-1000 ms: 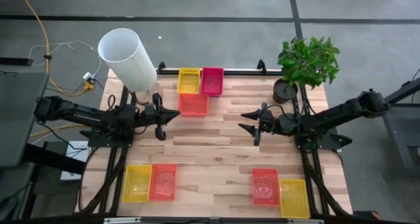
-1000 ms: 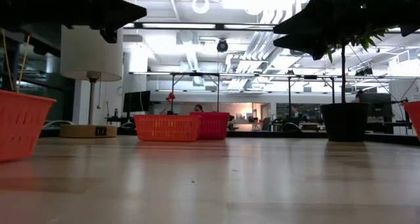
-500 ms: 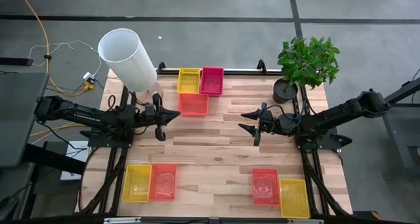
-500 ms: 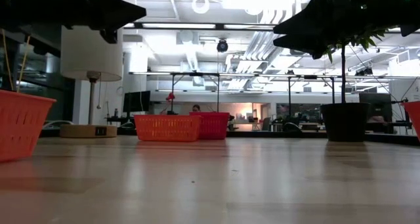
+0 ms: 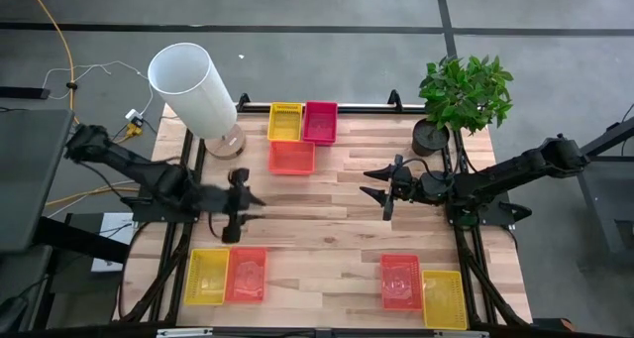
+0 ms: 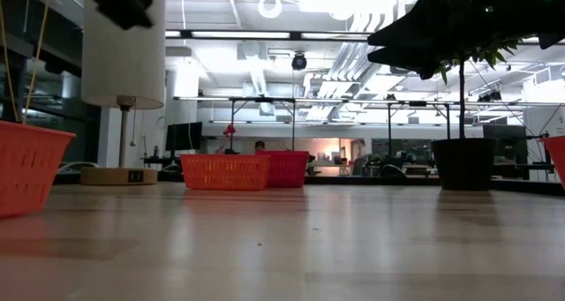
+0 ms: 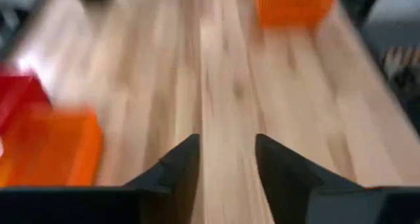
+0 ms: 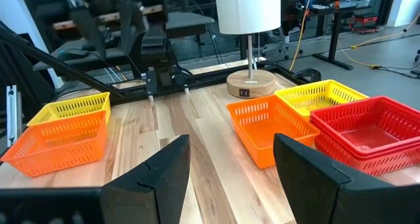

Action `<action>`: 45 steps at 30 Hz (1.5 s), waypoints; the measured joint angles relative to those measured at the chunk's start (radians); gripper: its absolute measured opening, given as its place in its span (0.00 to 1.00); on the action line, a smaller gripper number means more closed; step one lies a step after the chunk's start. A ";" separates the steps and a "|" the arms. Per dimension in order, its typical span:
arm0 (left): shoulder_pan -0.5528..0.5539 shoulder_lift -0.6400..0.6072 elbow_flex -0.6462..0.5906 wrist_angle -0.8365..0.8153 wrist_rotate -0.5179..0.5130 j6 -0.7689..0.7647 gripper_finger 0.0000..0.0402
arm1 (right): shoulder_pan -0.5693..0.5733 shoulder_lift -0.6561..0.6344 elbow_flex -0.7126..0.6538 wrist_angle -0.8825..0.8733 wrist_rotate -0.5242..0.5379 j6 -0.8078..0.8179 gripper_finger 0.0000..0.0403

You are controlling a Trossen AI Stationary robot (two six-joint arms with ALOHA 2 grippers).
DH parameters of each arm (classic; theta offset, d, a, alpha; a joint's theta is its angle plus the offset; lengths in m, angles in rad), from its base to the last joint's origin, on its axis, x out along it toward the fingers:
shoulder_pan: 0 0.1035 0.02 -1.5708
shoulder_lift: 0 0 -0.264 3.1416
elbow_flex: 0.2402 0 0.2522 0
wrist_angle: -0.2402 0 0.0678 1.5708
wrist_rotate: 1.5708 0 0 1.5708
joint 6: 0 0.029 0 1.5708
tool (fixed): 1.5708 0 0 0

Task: Stack baskets by color
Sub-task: Stack the bottom left yellow bin on top of the top yellow bin

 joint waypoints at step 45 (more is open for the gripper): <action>-0.384 0.525 0.048 -0.493 0.338 -0.524 0.51 | 0.000 0.000 0.000 -0.017 0.000 0.000 0.51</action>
